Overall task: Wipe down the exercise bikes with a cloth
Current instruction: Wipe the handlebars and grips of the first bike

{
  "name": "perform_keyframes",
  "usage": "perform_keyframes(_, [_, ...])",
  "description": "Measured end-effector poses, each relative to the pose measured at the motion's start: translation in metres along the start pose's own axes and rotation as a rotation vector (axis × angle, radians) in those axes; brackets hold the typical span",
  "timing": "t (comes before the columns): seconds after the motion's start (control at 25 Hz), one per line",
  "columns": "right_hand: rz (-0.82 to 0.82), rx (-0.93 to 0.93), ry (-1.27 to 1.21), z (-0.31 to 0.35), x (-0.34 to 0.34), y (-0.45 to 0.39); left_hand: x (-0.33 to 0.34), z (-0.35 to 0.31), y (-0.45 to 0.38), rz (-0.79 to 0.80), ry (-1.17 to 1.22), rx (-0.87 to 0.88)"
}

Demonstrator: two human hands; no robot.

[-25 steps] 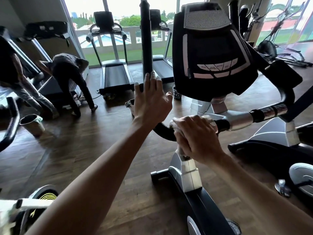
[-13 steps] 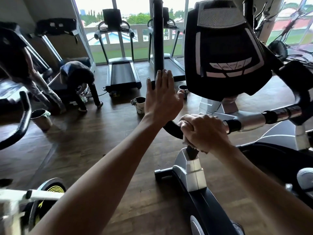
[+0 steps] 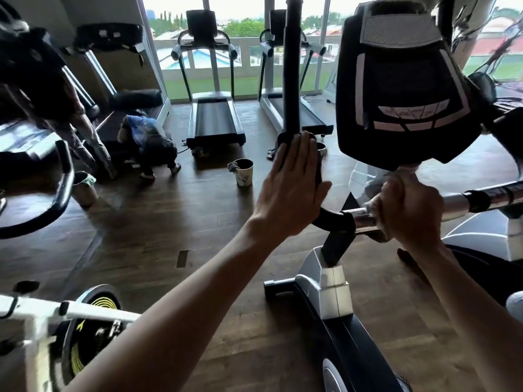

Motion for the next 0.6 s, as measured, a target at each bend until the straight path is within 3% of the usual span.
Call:
perform_keyframes(0.12, [-0.124,-0.206,-0.084,0.060,-0.002,0.010,-0.004,0.020,0.059,-0.092,0.307,0.107])
perform_keyframes(0.24, [0.044,-0.443,-0.373,0.140,0.038,0.034,0.011,0.085,0.107,-0.065,0.270,-0.078])
perform_keyframes(0.36, [0.240,-0.591,-0.374,0.193,0.112,0.042,0.025,0.159,0.141,0.047,0.230,-0.295])
perform_keyframes(0.48, [0.453,-0.508,-0.296,0.215,0.206,0.028,0.030,0.241,0.175,0.024,0.209,-0.490])
perform_keyframes(0.6, [0.529,-0.445,-0.213,0.225,0.288,0.007,0.039,0.320,0.184,0.099,0.187,-0.609])
Point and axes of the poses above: each hand's wrist, its own y-axis away from the middle knuckle, its own x-axis out of the palm, z = x × y, the point moved 5 cm from there along -y, towards the middle knuckle, and after that the axes turned 9 degrees about z, right-handed, at the moved point
